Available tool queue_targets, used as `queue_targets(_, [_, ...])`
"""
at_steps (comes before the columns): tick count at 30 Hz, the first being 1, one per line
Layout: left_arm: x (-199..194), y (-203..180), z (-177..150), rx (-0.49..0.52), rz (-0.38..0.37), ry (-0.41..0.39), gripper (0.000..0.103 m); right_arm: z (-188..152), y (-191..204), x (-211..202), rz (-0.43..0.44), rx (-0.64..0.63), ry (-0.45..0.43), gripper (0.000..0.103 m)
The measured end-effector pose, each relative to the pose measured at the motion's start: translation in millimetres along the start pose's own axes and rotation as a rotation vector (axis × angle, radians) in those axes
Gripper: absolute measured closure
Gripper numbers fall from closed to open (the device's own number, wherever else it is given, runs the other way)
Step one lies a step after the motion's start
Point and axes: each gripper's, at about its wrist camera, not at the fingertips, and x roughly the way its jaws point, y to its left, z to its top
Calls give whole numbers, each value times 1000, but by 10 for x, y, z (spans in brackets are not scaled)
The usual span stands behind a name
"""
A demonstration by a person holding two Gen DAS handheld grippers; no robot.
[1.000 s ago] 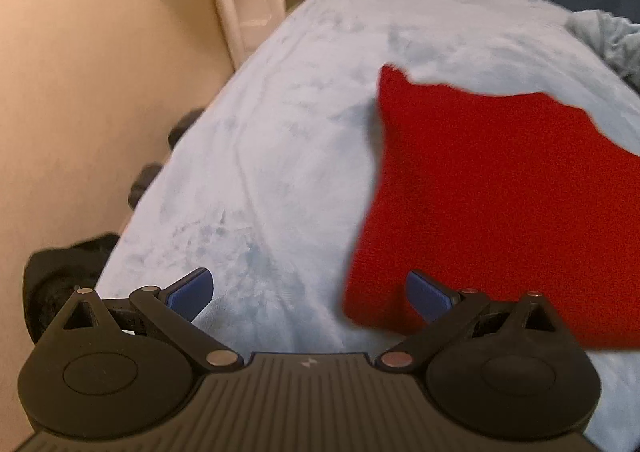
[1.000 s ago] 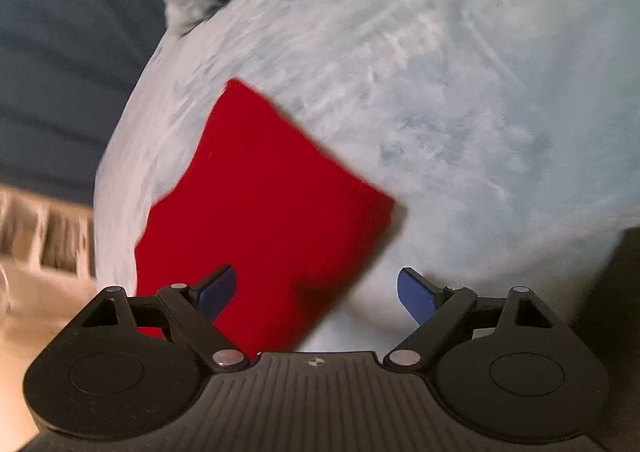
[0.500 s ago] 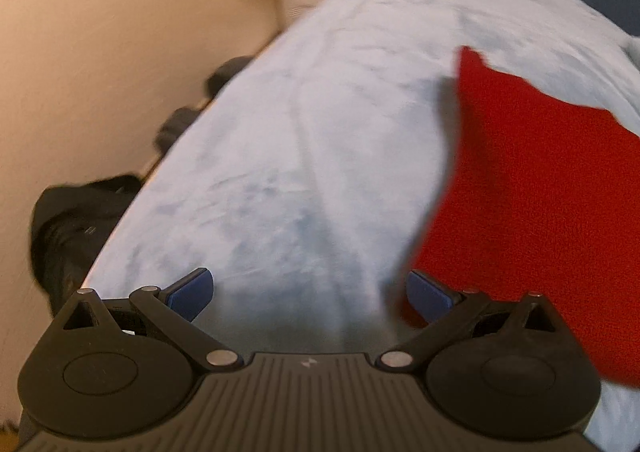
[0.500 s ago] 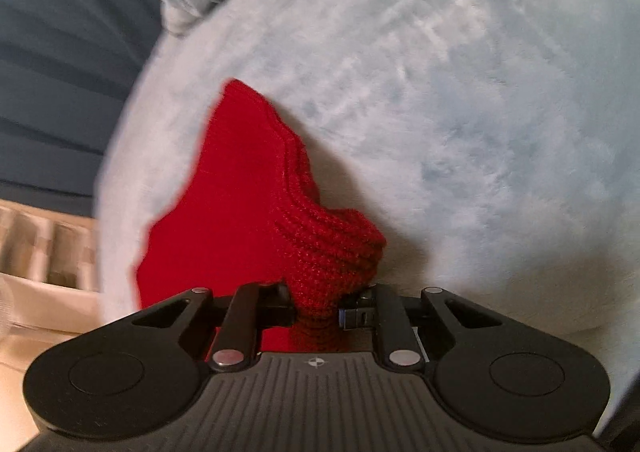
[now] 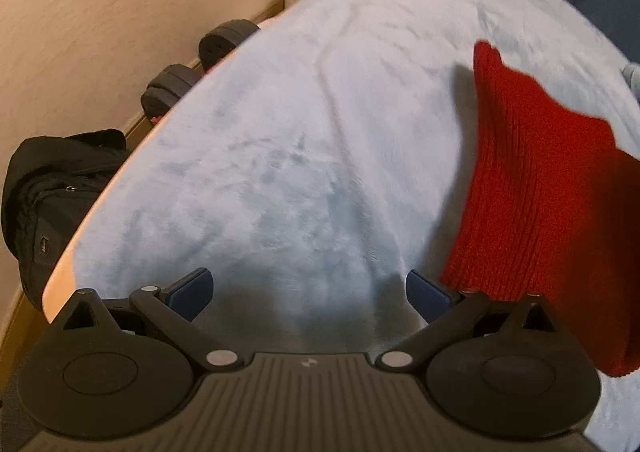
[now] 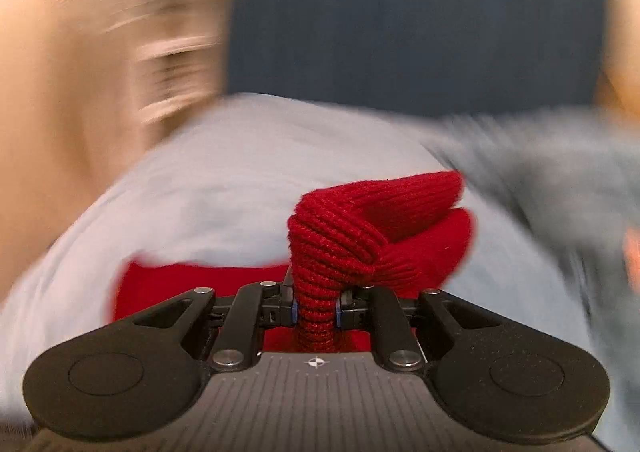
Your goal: Fold small clothes
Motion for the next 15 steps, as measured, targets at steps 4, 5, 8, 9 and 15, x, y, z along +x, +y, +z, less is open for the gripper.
queue_targets(4, [-29, 145, 8, -7, 0, 1, 0, -589, 1180, -5, 235, -403, 53, 87])
queue_targets(5, [-22, 176, -2, -5, -1, 4, 0, -828, 1386, 56, 286, -481, 126, 86])
queue_targets(8, [-21, 243, -39, 1, -7, 18, 1, -1256, 1629, 84, 250, -603, 104, 75])
queue_targets(9, [-31, 249, -48, 1, -10, 14, 1, -1262, 1614, 78, 238, -595, 92, 71])
queue_targets(15, [-140, 228, -66, -11, -59, -6, 0, -977, 1202, -101, 499, -381, 193, 54])
